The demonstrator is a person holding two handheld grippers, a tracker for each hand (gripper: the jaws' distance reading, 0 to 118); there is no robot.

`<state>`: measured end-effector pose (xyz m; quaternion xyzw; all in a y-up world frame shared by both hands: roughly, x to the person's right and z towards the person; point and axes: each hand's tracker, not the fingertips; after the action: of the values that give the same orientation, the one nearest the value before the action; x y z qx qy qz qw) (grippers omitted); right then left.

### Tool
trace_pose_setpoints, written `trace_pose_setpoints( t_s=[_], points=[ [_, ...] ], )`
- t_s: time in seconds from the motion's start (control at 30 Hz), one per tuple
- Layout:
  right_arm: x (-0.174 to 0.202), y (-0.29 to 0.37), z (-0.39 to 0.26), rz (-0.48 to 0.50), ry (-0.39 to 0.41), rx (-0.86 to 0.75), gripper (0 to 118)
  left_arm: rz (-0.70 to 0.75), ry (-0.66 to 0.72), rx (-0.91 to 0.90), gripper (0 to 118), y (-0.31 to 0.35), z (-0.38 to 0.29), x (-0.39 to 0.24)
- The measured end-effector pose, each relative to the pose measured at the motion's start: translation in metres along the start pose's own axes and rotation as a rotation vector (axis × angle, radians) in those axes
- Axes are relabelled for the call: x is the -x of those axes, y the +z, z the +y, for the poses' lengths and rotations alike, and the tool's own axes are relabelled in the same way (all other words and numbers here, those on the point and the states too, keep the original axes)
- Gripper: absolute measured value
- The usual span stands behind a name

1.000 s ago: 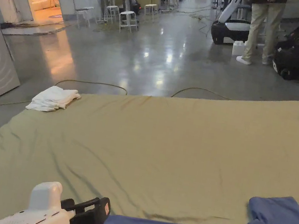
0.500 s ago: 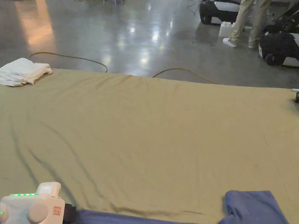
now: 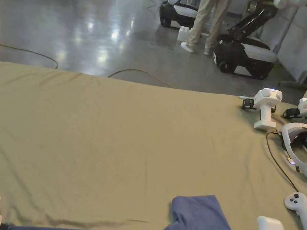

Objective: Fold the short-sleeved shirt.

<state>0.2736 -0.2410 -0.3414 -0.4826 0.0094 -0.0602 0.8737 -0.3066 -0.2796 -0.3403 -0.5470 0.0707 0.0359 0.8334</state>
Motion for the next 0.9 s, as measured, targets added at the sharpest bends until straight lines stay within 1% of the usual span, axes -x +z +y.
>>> trace_pose_setpoints(
  t_s=[0.03, 0.07, 0.1, 0.13, 0.17, 0.2, 0.23, 0.27, 0.3, 0.37, 0.4, 0.43, 0.5, 0.53, 0.57, 0.63, 0.73, 0.9],
  points=[
    [-0.007, -0.019, 0.003, -0.011, -0.029, 0.046, 72, -0.005, 0.006, 0.005, 11, 0.0, 0.001, 0.001],
    [-0.01, -0.032, 0.005, -0.016, -0.038, 0.071, 63, -0.01, 0.006, 0.011, 11, -0.001, 0.001, 0.002],
    [-0.014, -0.045, 0.007, -0.03, -0.071, 0.13, 47, -0.014, 0.003, 0.014, 11, -0.001, 0.001, 0.002],
    [-0.013, -0.051, 0.005, -0.046, -0.085, 0.182, 39, -0.018, 0.002, 0.014, 11, -0.001, 0.002, 0.002],
    [-0.014, -0.047, 0.001, -0.088, -0.042, 0.11, 32, -0.022, 0.001, 0.013, 11, -0.001, 0.001, 0.004],
    [-0.013, -0.037, 0.001, -0.062, -0.044, 0.096, 12, -0.03, 0.003, 0.011, 11, -0.001, -0.001, 0.005],
    [-0.011, -0.033, 0.002, -0.055, -0.034, 0.092, 0, -0.035, 0.011, 0.003, 10, -0.001, -0.002, 0.005],
    [-0.009, -0.032, 0.002, -0.029, -0.011, 0.094, 0, -0.038, 0.012, -0.003, 10, -0.002, -0.003, 0.006],
    [-0.006, -0.029, -0.001, -0.062, 0.021, 0.092, 0, -0.043, 0.007, -0.003, 9, -0.001, -0.002, 0.007],
    [-0.01, -0.024, 0.001, -0.04, 0.016, 0.099, 0, -0.067, 0.002, -0.033, 8, 0.007, -0.006, 0.012],
    [-0.007, -0.005, -0.001, -0.018, -0.014, 0.073, 0, -0.077, -0.012, -0.063, 8, 0.016, -0.008, 0.014],
    [-0.003, 0.012, -0.004, -0.004, -0.027, 0.04, 0, -0.084, -0.009, -0.073, 8, 0.025, -0.011, 0.016],
    [-0.002, 0.055, -0.016, 0.019, 0.021, -0.038, 0, -0.18, 0.031, -0.194, 8, 0.07, -0.03, 0.027],
    [-0.002, 0.074, -0.025, 0.023, 0.045, -0.067, 0, -0.221, 0.029, -0.211, 8, 0.09, -0.041, 0.032],
    [-0.004, 0.089, -0.033, 0.034, 0.057, -0.079, 0, -0.222, 0.031, -0.218, 8, 0.106, -0.052, 0.037],
    [-0.008, 0.124, -0.063, 0.043, 0.039, -0.098, 0, -0.248, 0.026, -0.249, 8, 0.141, -0.086, 0.048],
    [-0.009, 0.16, -0.117, 0.056, 0.036, -0.1, 0, -0.254, 0.022, -0.253, 8, 0.167, -0.138, 0.064],
    [-0.019, 0.182, -0.192, 0.035, 0.011, -0.068, 0, -0.285, 0.026, -0.166, 8, 0.162, -0.21, 0.077]
  ],
)
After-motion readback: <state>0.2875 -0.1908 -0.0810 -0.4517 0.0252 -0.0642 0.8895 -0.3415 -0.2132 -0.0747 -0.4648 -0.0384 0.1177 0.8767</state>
